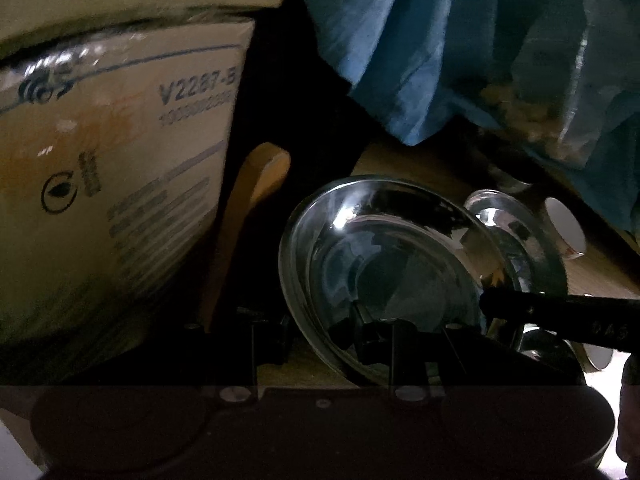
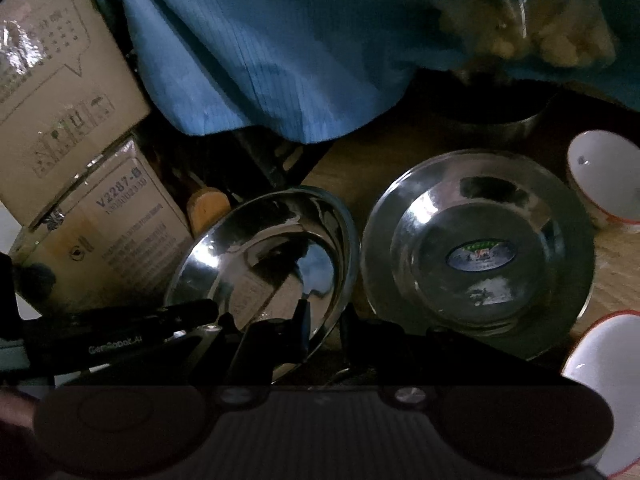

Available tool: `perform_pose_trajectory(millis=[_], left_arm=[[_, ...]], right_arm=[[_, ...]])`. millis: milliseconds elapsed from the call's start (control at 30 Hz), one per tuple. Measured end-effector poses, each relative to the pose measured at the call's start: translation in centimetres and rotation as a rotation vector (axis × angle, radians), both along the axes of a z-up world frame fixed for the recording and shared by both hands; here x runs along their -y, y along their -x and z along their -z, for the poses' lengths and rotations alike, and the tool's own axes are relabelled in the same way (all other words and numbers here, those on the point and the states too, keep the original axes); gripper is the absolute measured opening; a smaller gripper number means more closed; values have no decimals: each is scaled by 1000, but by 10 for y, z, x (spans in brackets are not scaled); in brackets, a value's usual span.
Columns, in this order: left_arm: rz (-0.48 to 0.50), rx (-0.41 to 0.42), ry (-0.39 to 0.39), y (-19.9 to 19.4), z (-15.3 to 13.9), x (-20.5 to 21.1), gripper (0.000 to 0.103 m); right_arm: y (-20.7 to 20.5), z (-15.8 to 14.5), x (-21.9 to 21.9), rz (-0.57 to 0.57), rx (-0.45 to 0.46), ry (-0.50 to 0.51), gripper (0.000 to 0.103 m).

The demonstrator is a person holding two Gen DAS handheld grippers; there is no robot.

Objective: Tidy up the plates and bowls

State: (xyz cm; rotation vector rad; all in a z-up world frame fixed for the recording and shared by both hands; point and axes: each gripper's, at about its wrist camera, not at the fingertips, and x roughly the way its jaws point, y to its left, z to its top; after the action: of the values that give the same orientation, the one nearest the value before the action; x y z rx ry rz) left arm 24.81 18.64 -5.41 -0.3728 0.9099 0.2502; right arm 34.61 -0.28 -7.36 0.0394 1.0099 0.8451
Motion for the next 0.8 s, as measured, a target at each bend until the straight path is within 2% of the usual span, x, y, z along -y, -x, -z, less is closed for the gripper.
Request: perform_pose_trajectory(millis=[233, 433, 600, 800], left_arm=[[138, 65, -14, -1, -20, 21, 30], [326, 99, 12, 0, -32, 45, 30], [485, 70, 20, 4, -32, 66, 30], [612, 4, 31, 4, -26, 78, 31]], right_arm=[[15, -23, 32, 35, 60, -24, 19], [35, -38, 69, 83, 73, -21, 20], [54, -39, 98, 121, 52, 4, 21], [78, -36, 113, 146, 11, 32, 22]])
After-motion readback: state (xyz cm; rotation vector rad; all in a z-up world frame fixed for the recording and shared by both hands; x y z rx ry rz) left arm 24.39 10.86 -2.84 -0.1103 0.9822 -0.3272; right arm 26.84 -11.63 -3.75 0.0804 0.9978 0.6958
